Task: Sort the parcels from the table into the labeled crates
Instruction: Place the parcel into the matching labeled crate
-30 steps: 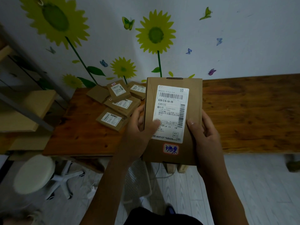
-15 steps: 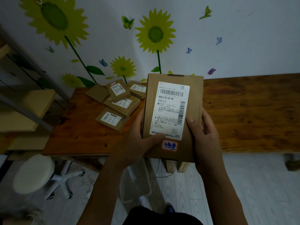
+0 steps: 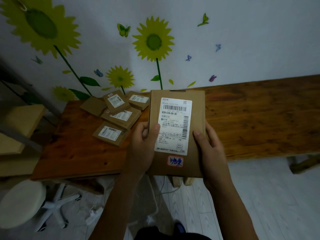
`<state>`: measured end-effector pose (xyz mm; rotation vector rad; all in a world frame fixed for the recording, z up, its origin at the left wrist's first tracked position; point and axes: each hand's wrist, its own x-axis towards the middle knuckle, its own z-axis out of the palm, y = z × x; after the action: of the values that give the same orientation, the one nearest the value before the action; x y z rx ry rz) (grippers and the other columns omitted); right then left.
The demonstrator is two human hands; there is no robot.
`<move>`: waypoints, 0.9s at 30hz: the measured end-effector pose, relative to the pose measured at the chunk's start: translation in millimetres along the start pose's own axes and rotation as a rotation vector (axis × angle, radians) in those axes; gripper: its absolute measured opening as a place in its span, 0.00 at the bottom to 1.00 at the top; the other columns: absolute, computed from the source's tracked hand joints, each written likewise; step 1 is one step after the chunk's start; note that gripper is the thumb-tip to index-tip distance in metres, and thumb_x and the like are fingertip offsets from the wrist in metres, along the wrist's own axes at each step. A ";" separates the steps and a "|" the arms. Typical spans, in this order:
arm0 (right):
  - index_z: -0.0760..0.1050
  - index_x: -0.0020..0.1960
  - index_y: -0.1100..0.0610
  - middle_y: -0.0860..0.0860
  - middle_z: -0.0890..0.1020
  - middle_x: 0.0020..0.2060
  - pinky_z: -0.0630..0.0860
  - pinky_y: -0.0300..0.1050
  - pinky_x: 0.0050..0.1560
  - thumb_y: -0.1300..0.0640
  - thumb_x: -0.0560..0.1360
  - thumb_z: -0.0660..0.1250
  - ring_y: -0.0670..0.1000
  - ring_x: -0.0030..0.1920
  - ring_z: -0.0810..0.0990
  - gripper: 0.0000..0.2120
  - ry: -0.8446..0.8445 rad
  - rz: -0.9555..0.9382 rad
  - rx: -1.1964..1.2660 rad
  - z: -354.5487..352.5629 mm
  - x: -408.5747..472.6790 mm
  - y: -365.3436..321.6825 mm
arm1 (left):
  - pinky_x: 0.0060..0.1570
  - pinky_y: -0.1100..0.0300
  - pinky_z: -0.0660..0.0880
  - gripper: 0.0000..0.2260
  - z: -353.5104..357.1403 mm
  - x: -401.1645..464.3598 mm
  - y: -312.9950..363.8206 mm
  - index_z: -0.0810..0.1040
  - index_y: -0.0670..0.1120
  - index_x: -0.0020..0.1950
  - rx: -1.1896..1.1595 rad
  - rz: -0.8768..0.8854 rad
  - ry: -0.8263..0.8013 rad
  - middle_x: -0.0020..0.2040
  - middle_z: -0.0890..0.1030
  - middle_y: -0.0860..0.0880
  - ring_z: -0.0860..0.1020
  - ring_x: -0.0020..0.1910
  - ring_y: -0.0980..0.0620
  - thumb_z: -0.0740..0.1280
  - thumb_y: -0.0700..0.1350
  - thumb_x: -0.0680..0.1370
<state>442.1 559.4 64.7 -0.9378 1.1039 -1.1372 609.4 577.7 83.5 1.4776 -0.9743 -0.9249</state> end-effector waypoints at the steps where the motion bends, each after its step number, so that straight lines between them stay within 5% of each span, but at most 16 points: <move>1: 0.69 0.71 0.37 0.41 0.86 0.51 0.83 0.52 0.46 0.48 0.80 0.64 0.49 0.49 0.87 0.20 0.018 0.009 0.013 0.6 -0.4 0.8 | 0.37 0.65 0.79 0.06 1.0 2.5 0.0 0.76 0.50 0.58 -0.010 -0.005 -0.015 0.47 0.86 0.56 0.85 0.46 0.57 0.63 0.47 0.83; 6: 0.72 0.70 0.40 0.46 0.86 0.55 0.83 0.54 0.52 0.48 0.83 0.61 0.51 0.52 0.87 0.16 0.161 0.014 0.086 -3.2 -3.0 3.4 | 0.39 0.74 0.75 0.15 13.1 19.1 6.2 0.71 0.60 0.69 0.003 0.009 -0.171 0.53 0.80 0.64 0.80 0.49 0.69 0.62 0.49 0.83; 10: 0.72 0.70 0.44 0.49 0.86 0.54 0.83 0.56 0.54 0.48 0.84 0.60 0.54 0.51 0.87 0.15 0.381 0.025 0.144 -20.8 -9.8 -2.9 | 0.50 0.56 0.80 0.16 44.0 29.9 18.7 0.69 0.67 0.70 0.022 -0.060 -0.435 0.59 0.82 0.58 0.83 0.52 0.57 0.62 0.56 0.82; 12: 0.72 0.70 0.45 0.51 0.86 0.55 0.84 0.56 0.53 0.48 0.84 0.60 0.55 0.51 0.87 0.15 0.477 0.020 0.154 -37.7 -13.2 -9.0 | 0.45 0.56 0.81 0.13 68.6 33.2 22.9 0.69 0.70 0.66 0.019 -0.087 -0.539 0.58 0.82 0.57 0.84 0.50 0.55 0.63 0.57 0.82; 20: 0.68 0.74 0.44 0.50 0.85 0.57 0.84 0.57 0.52 0.47 0.84 0.60 0.53 0.50 0.87 0.19 0.878 -0.114 0.149 -140.5 -63.2 -33.2 | 0.32 0.63 0.79 0.15 210.2 0.7 36.0 0.71 0.58 0.69 -0.004 -0.067 -0.906 0.49 0.85 0.54 0.85 0.41 0.56 0.65 0.53 0.82; 27: 0.66 0.75 0.43 0.50 0.86 0.54 0.85 0.53 0.46 0.49 0.84 0.59 0.53 0.48 0.88 0.19 1.100 -0.235 0.235 -266.8 -112.1 -64.2 | 0.33 0.60 0.80 0.14 357.5 -73.7 64.6 0.70 0.56 0.66 0.031 0.004 -1.143 0.51 0.84 0.49 0.86 0.40 0.53 0.66 0.52 0.82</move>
<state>161.4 651.6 88.8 -0.1918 1.6768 -2.0253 245.2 514.8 111.2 0.8819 -1.7780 -1.8114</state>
